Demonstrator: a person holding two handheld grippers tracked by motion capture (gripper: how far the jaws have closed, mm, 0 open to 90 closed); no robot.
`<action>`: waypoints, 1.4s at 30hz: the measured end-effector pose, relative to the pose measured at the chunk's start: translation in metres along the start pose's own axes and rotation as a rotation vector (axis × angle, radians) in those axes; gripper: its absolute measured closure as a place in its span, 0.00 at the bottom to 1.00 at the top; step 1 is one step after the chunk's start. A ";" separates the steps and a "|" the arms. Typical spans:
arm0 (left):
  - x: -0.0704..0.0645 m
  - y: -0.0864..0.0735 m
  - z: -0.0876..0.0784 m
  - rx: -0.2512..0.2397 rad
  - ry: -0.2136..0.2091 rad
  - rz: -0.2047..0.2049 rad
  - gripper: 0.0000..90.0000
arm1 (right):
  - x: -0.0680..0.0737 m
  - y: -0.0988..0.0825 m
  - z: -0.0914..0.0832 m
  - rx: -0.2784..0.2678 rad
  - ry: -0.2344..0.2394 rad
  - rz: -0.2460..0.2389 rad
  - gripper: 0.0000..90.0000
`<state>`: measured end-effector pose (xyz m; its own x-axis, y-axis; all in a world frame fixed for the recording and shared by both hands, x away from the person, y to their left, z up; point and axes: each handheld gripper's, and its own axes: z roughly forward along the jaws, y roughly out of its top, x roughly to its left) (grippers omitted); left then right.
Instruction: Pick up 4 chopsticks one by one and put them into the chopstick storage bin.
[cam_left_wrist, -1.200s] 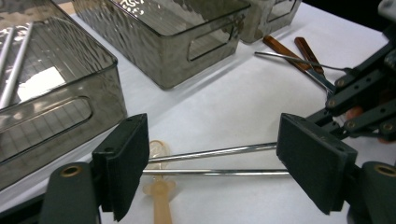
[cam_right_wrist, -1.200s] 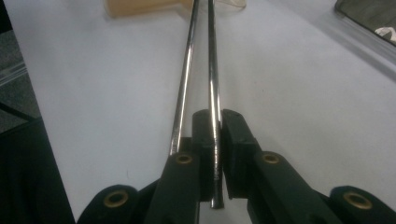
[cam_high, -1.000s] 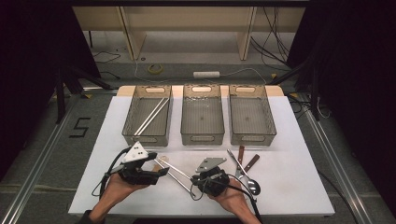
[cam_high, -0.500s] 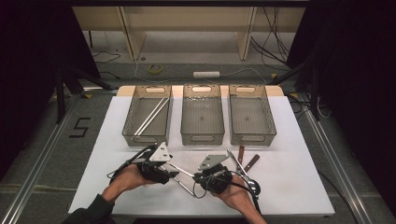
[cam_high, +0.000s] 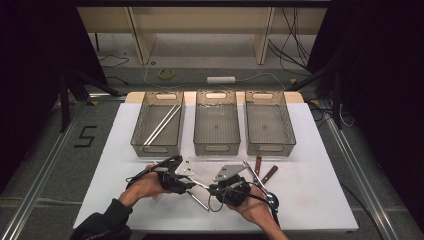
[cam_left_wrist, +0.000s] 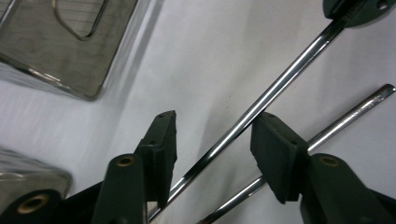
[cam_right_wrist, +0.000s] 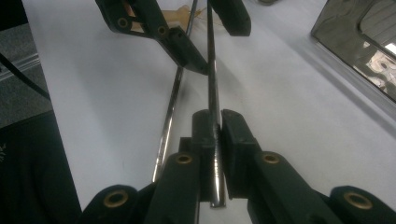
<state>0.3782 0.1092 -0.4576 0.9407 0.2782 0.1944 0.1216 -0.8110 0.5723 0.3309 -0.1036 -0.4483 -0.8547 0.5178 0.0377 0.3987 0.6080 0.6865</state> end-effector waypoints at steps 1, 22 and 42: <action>0.000 0.000 0.000 0.000 0.004 0.007 0.60 | 0.000 0.000 0.000 -0.002 0.000 0.002 0.94; -0.014 0.019 -0.025 0.091 -0.003 0.279 0.90 | -0.018 0.002 -0.022 -0.101 0.045 -0.027 0.89; -0.005 0.022 -0.035 0.153 0.042 0.101 0.94 | -0.028 0.002 -0.052 -0.257 -0.028 0.092 0.49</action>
<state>0.3654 0.1081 -0.4182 0.9369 0.2099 0.2794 0.0770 -0.9039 0.4207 0.3385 -0.1484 -0.4103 -0.8076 0.5826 0.0909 0.3741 0.3870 0.8428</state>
